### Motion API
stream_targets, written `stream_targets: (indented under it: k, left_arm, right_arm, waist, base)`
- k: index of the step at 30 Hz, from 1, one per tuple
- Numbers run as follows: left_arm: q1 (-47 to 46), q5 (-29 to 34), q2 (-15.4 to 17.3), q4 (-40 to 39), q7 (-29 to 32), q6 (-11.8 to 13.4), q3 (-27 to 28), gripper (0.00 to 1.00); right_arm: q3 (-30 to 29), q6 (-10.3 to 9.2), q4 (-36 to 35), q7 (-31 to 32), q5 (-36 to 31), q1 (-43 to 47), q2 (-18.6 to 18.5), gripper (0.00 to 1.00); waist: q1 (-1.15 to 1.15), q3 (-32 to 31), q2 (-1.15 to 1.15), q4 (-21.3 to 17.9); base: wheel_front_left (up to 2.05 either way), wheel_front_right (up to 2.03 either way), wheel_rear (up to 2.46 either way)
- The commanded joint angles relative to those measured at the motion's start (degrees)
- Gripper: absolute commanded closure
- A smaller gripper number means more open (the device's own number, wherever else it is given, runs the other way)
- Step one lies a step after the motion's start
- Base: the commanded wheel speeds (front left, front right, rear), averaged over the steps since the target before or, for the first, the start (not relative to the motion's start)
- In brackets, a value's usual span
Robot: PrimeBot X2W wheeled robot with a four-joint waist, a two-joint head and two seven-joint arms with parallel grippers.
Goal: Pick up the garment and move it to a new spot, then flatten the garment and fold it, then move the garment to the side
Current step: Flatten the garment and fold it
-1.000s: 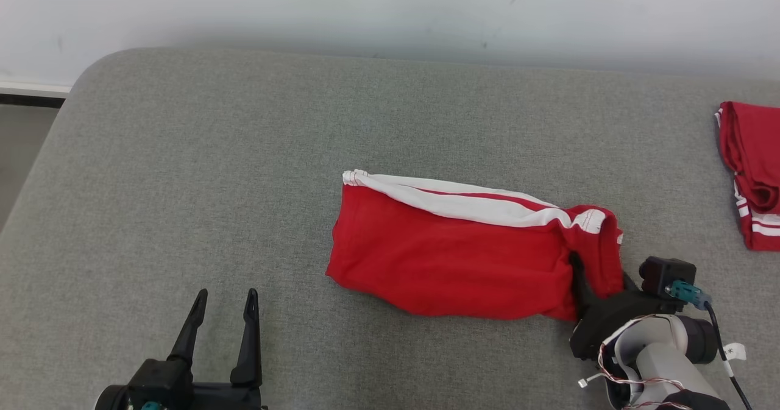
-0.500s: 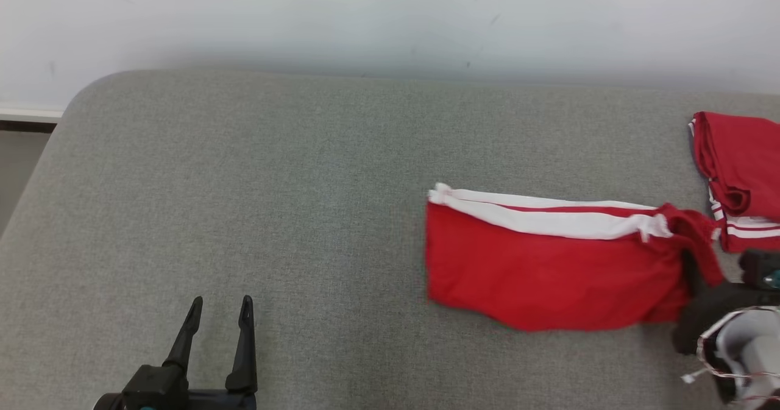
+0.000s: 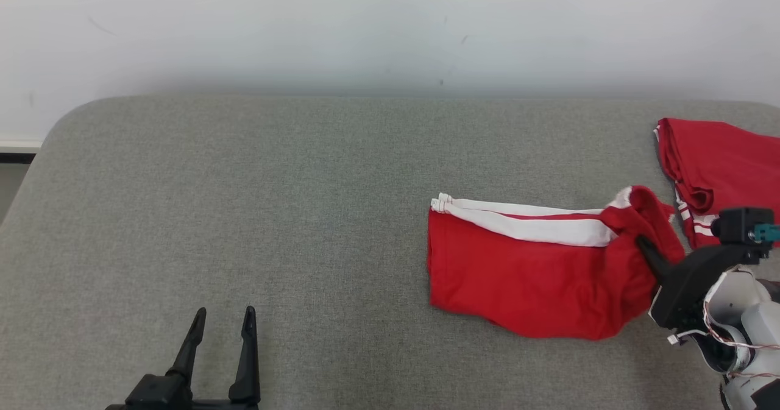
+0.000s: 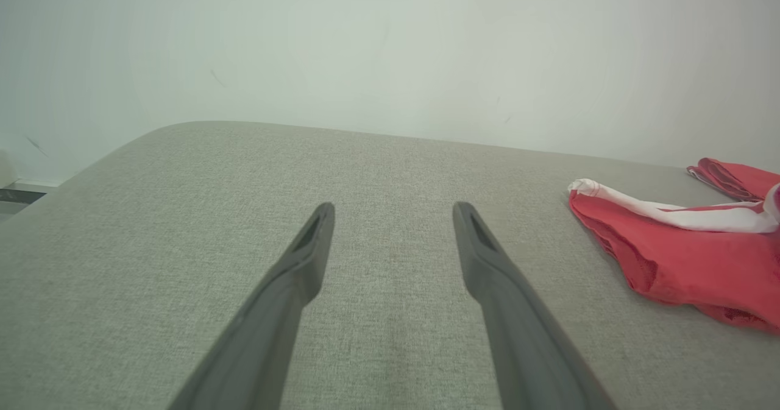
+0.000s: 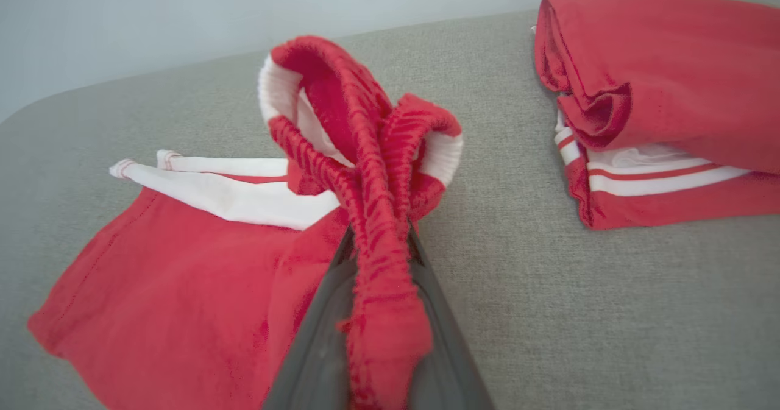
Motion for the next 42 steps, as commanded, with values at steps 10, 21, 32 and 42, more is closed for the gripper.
stream_targets:
  k: [10,21,32,42]
  left_arm:
    - [1.01,-1.36,-0.06,0.26,-0.15,0.52,-1.6,0.0]
    - [-0.48,-2.58,-0.07,0.7,-0.15,0.53,-3.65,0.0]
    - [-1.81,-4.21,-0.07,1.03,-0.15,1.45,-5.26,0.0]
    - [-0.64,-2.99,-0.06,0.51,-0.15,1.7,-3.18,0.0]
  right_arm:
    - [-0.36,-0.16,-11.19,11.81,11.39,1.94,4.77,1.0]
    - [-2.12,-0.16,-6.36,11.58,5.04,-2.05,13.1,1.0]
    - [-3.53,-0.16,3.56,6.33,-2.34,-6.22,17.22,0.43]
    - [1.3,-0.16,-1.81,-5.65,-3.2,-4.96,13.29,0.0]
  waist:
    - [0.0,-1.45,0.0,0.39]
    - [0.0,-0.17,0.0,4.11]
    - [0.0,1.41,0.0,6.81]
    - [0.0,0.19,0.0,4.15]
  base:
    - [0.0,0.0,0.0]
    - [0.0,0.0,0.0]
    - [0.0,0.0,0.0]
    - [0.0,0.0,0.0]
